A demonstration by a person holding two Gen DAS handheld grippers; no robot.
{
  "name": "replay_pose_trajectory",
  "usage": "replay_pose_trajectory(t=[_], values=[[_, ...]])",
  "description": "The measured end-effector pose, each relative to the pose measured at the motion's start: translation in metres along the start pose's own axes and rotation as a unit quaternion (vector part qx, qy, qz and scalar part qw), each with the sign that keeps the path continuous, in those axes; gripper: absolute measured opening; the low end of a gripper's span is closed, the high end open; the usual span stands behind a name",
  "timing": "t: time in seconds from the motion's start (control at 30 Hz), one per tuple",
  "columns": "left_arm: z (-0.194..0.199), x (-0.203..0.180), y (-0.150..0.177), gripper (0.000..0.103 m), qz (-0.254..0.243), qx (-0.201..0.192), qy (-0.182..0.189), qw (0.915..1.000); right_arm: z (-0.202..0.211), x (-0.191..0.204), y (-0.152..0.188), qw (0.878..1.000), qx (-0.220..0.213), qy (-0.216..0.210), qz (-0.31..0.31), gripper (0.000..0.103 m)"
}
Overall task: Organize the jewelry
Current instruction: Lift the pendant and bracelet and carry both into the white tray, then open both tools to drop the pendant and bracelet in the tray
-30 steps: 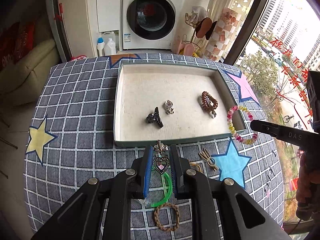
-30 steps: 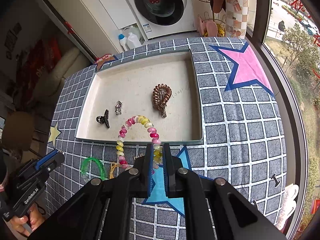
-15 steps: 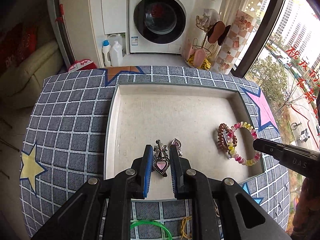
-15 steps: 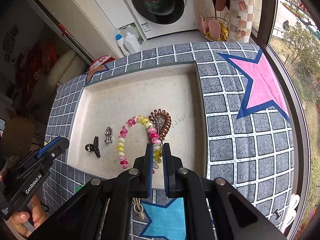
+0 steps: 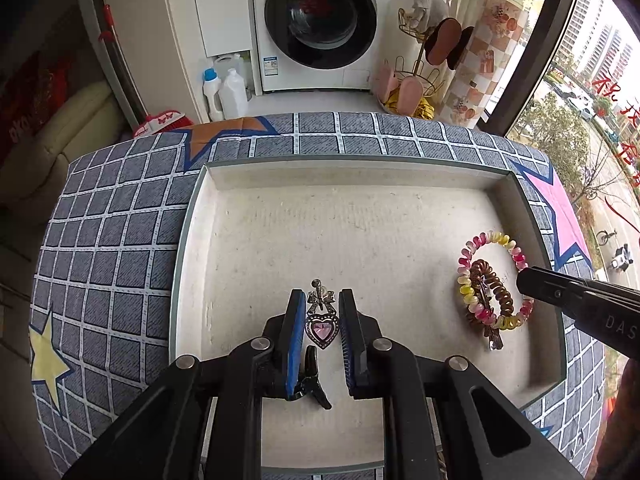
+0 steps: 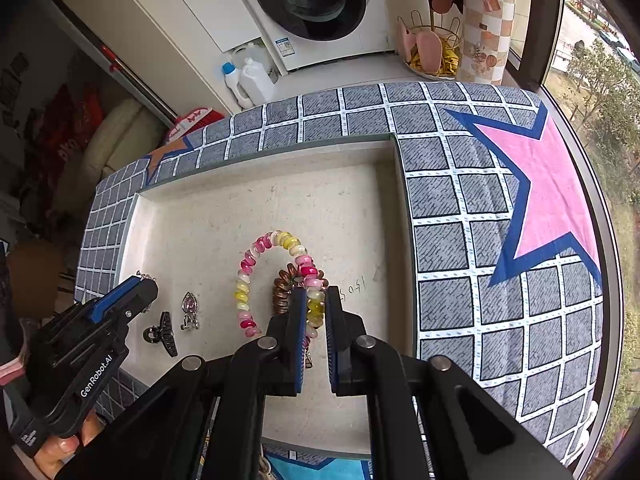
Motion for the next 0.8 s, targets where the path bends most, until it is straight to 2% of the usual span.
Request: replay_pose_trajectory(t=[0.43,0.63,0.7,0.73,0.77,0.8], values=[[-0.016,-0.007,0.000,0.030,-0.018,0.024,-0.020,0.9994,-0.013,-0.008,-0.001,1.000,0.025,-0.002,-0.004,0.010],[-0.012,-0.008,-0.001,0.030,-0.025,0.019,-0.033,0.9990,-0.014,-0.007,-0.001,1.000,0.029,-0.005,0.002,0.011],[-0.009,-0.009,-0.002,0.030,-0.025,0.019,-0.034,0.9989,-0.014,-0.007,0.000,0.999,0.032,-0.006,0.001,0.018],[-0.008,-0.009,-0.002,0.030,-0.025,0.018,-0.033,0.9990,-0.014,-0.007,0.000,0.999,0.032,-0.008,-0.001,0.030],[-0.006,-0.009,-0.003,0.030,-0.025,0.016,-0.033,0.9990,-0.013,-0.007,0.000,0.999,0.032,-0.010,-0.003,0.046],[-0.004,-0.010,-0.004,0.030,-0.025,0.015,-0.033,0.9990,-0.011,-0.007,0.000,0.999,0.029,-0.014,-0.005,0.051]])
Point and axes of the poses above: each gripper's, at about its wrist camera, not at the fingertips, and z roughly against the way its jaws point, x to its left, y to its underside, the point moved 2 cm from there along -z, roughly the way its jaws point, and after that the axes turned 13 degrees about -z, right-handed, at the moved point
